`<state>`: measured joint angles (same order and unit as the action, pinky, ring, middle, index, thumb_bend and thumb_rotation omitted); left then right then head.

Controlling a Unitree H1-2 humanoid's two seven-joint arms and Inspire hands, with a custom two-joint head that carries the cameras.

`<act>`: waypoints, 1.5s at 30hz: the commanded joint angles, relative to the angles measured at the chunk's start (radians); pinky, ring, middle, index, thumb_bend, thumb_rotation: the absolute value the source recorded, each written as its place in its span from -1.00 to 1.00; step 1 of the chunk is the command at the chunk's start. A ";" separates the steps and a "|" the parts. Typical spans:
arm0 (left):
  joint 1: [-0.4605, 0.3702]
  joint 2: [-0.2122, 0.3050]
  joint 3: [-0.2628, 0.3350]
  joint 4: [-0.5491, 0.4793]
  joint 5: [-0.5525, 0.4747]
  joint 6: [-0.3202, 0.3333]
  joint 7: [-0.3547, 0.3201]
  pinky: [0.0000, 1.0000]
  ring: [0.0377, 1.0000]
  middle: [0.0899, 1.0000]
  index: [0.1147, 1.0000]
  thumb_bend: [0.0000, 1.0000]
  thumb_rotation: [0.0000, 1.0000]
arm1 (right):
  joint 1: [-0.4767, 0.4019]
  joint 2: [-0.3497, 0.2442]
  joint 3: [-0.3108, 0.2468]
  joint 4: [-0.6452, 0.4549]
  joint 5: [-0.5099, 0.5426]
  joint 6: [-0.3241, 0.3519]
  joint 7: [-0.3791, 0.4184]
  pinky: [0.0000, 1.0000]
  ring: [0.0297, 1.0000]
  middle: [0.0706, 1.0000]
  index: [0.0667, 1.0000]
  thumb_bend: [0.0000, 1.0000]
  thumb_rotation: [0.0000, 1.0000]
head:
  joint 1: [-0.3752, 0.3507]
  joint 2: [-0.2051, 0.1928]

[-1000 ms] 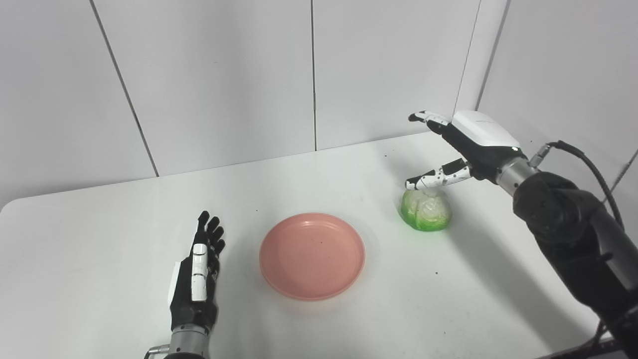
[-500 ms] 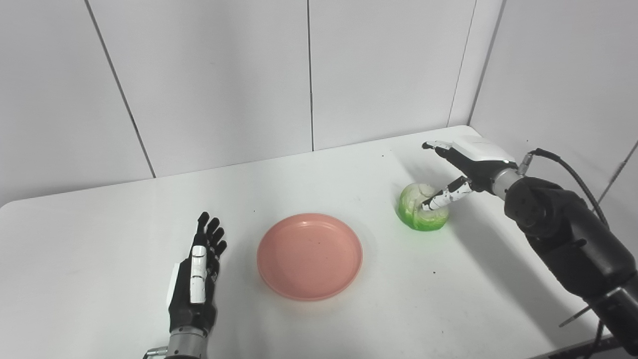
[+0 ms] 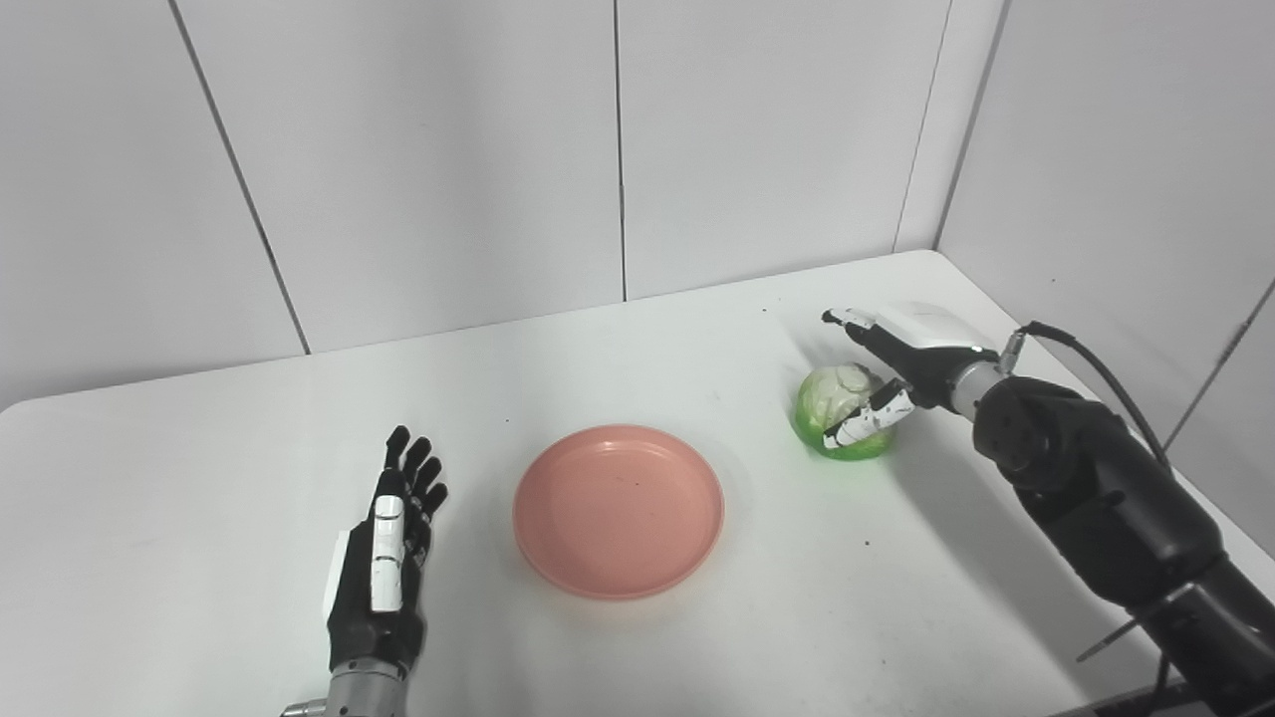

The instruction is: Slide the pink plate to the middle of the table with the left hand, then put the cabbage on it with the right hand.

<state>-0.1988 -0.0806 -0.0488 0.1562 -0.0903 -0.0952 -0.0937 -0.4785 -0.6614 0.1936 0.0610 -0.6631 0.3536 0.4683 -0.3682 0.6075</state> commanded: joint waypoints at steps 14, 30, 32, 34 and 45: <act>-0.015 -0.001 0.003 -0.016 -0.003 0.008 0.002 0.91 0.93 0.94 0.91 0.25 0.99 | -0.069 0.028 0.059 0.173 -0.023 -0.068 -0.128 -0.01 0.25 0.64 0.63 0.75 -1.00 | 0.001 0.001; -0.022 -0.017 0.012 -0.004 -0.017 0.002 0.007 0.90 0.92 0.94 0.89 0.13 0.94 | -0.079 0.019 0.098 0.170 -0.095 -0.096 -0.223 -0.20 -0.12 0.03 -0.17 0.03 -1.00 | 0.004 0.000; -0.024 -0.016 0.011 0.002 -0.018 -0.004 0.004 0.91 0.93 0.95 0.90 0.10 0.95 | -0.076 0.019 0.090 0.164 -0.088 -0.114 -0.245 -0.19 -0.11 0.02 -0.18 0.03 -1.00 | 0.004 -0.001; -0.024 -0.019 0.010 0.002 -0.011 -0.003 0.012 0.91 0.93 0.95 0.90 0.10 0.96 | -0.073 0.018 0.084 0.153 -0.085 -0.128 -0.270 -0.21 -0.11 0.02 -0.18 0.03 -1.00 | 0.004 0.000; -0.020 -0.024 -0.013 -0.006 0.012 -0.006 0.017 0.92 0.92 0.91 0.88 0.12 0.98 | -0.052 0.061 0.008 -0.185 -0.037 -0.102 -0.237 -0.32 -0.15 -0.01 -0.12 0.03 -1.00 | 0.099 0.011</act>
<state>-0.2043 -0.0910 -0.0525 0.1625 -0.0870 -0.0771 -0.0784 -0.4920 -0.6172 0.2191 -0.0625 -0.7092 0.2530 0.2322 -0.2761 0.6182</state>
